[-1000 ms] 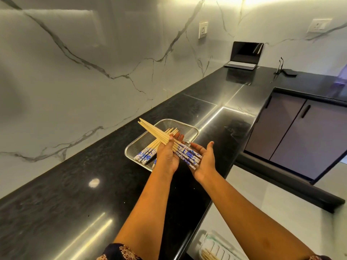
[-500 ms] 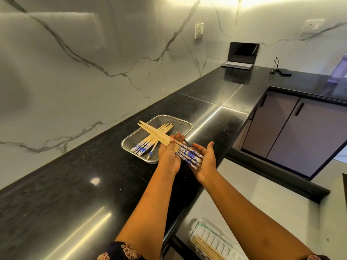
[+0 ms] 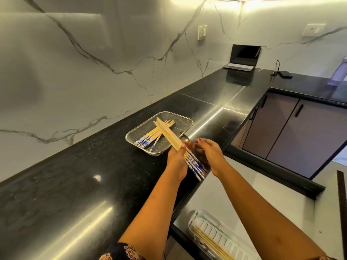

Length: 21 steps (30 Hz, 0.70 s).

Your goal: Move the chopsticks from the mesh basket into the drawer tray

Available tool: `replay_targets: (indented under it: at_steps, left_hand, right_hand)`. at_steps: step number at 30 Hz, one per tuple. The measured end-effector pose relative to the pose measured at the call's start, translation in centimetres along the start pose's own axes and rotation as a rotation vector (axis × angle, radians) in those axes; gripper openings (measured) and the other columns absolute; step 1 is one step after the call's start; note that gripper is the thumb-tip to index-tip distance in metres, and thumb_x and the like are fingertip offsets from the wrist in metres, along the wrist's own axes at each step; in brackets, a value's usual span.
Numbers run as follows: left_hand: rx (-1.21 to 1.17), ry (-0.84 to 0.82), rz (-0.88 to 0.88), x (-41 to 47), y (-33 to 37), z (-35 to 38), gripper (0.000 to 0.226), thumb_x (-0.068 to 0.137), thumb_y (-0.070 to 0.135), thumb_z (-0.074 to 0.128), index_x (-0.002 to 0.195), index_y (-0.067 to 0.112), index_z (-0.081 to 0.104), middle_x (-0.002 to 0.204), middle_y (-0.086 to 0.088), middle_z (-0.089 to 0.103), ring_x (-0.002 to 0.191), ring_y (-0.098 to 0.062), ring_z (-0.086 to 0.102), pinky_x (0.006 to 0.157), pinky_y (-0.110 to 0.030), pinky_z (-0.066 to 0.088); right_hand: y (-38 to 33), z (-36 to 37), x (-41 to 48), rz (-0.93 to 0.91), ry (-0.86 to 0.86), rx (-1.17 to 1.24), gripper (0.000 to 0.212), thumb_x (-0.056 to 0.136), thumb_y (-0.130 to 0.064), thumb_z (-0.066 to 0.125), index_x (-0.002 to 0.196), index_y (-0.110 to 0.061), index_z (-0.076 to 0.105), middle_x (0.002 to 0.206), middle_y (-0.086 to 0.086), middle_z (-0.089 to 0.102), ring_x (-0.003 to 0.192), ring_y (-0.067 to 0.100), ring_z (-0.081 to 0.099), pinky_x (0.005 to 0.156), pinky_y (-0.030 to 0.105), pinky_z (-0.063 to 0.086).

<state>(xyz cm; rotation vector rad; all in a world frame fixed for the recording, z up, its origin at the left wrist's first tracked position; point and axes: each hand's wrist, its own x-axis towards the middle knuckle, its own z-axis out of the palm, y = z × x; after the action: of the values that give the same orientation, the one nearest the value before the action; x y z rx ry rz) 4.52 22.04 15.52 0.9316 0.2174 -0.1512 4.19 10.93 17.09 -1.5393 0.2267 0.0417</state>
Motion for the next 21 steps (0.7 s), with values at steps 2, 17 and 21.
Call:
replay_targets:
  at_steps: [2,17,21]
  left_hand:
    - [0.098,-0.046,-0.016,-0.6,-0.5,-0.1,0.030,0.097,0.012,0.042,0.126,0.009,0.049,0.119,-0.015,0.061,0.113,-0.027,0.058,0.104,-0.045,0.043]
    - [0.304,-0.203,-0.156,-7.4,-6.1,-1.5,0.025,0.097,0.028,0.042,0.119,0.026,0.055,0.109,-0.009,0.067,0.102,-0.021,0.066,0.079,-0.030,0.054]
    - [0.358,-0.254,-0.220,-9.2,-8.3,-1.9,0.033,0.099,0.022,0.040,0.130,0.018,0.049,0.116,-0.012,0.064,0.108,-0.024,0.063,0.091,-0.036,0.052]
  right_hand:
    - [-0.8,0.2,0.1,-0.046,-0.103,-0.104,0.027,0.095,-0.027,0.053,0.104,-0.007,0.068,0.090,0.010,0.068,0.085,0.021,0.063,0.080,0.031,0.052]
    - [2.1,-2.5,-4.2,0.093,-0.295,-0.533,0.022,0.088,-0.033,0.064,0.093,-0.014,0.073,0.093,0.009,0.071,0.085,0.021,0.068,0.067,0.024,0.052]
    - [3.5,-3.7,-6.6,0.140,-0.264,-0.545,0.014,0.090,-0.031,0.062,0.080,-0.026,0.070,0.084,0.000,0.070,0.080,0.014,0.066,0.063,0.021,0.052]
